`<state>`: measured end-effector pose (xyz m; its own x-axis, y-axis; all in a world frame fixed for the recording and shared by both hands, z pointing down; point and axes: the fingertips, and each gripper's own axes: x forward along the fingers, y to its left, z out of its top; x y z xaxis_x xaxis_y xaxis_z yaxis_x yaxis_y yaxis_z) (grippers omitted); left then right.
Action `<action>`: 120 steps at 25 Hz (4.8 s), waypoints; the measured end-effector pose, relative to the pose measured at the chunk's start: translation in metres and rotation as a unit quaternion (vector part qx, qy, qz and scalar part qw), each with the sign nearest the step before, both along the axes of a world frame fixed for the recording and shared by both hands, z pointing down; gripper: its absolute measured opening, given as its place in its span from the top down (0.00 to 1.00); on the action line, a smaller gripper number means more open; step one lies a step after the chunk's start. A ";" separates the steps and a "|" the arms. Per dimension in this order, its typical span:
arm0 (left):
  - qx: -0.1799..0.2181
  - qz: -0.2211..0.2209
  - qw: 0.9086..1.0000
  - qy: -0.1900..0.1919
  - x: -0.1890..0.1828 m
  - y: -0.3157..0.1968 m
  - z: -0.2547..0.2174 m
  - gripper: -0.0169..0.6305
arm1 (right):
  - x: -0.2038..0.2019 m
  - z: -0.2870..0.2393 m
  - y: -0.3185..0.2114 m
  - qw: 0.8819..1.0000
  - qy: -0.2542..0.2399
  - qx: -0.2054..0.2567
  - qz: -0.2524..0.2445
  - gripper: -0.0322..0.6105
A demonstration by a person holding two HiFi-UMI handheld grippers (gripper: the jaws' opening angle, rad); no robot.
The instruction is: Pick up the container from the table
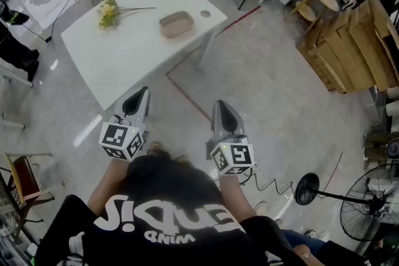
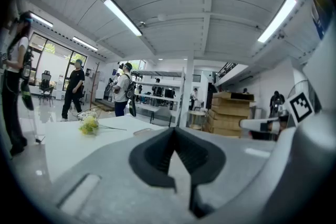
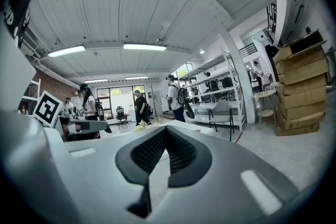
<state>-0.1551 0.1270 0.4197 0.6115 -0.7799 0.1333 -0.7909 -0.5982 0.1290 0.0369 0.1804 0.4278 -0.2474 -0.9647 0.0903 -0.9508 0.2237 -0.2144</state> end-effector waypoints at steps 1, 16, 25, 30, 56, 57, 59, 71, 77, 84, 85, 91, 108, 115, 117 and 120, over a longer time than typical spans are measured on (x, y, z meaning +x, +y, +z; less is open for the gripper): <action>-0.001 -0.001 1.000 0.001 0.001 -0.001 0.000 0.97 | 0.002 -0.001 -0.001 1.000 -0.001 0.001 0.000 0.95; 0.002 -0.040 0.999 0.006 0.024 -0.014 0.006 0.97 | 0.049 0.019 -0.009 0.999 -0.033 -0.012 -0.008 0.95; 0.027 -0.052 0.998 0.019 0.027 -0.073 -0.001 0.97 | 0.049 0.037 -0.063 0.999 -0.033 -0.020 -0.027 0.95; 0.018 -0.047 0.998 0.041 0.039 -0.127 0.005 0.97 | 0.059 0.039 -0.117 0.999 -0.025 -0.016 -0.033 0.95; -0.039 -0.035 0.998 0.040 0.048 -0.351 0.019 0.97 | 0.062 0.010 -0.341 0.999 -0.023 -0.003 -0.026 0.95; -0.042 -0.040 0.997 0.041 0.049 -0.353 0.021 0.97 | 0.065 0.010 -0.344 0.999 -0.022 -0.003 -0.029 0.95; -0.049 -0.050 0.997 0.042 0.051 -0.358 0.026 0.97 | 0.072 0.010 -0.350 0.999 -0.020 -0.005 -0.033 0.95; -0.094 -0.112 0.987 0.072 0.054 -0.388 0.058 0.52 | 0.096 0.007 -0.377 0.998 -0.020 -0.007 -0.063 0.95; -0.140 -0.128 0.980 0.061 0.057 -0.411 0.099 0.51 | 0.105 0.012 -0.383 0.997 -0.021 -0.011 -0.068 0.95; -0.198 -0.142 0.968 0.049 0.058 -0.434 0.152 0.52 | 0.118 0.018 -0.387 0.998 -0.017 -0.018 -0.060 0.95; -0.206 -0.145 0.967 0.047 0.058 -0.436 0.160 0.52 | 0.120 0.019 -0.388 0.998 -0.016 -0.018 -0.059 0.95; -0.256 -0.146 0.955 0.042 0.062 -0.445 0.200 0.55 | 0.131 0.022 -0.390 0.999 -0.013 -0.027 -0.044 0.95; -0.295 -0.151 0.940 0.084 0.069 -0.456 0.227 0.67 | 0.155 0.032 -0.396 0.999 -0.008 -0.043 -0.020 0.95; -0.298 -0.150 0.936 0.110 0.068 -0.457 0.225 0.72 | 0.154 0.035 -0.400 0.999 -0.009 -0.044 -0.023 0.95; -0.298 -0.152 0.936 0.113 0.066 -0.457 0.224 0.73 | 0.154 0.036 -0.400 0.999 -0.009 -0.045 -0.025 0.95; -0.296 -0.155 0.935 0.119 0.063 -0.457 0.221 0.75 | 0.152 0.036 -0.400 0.999 -0.008 -0.046 -0.028 0.95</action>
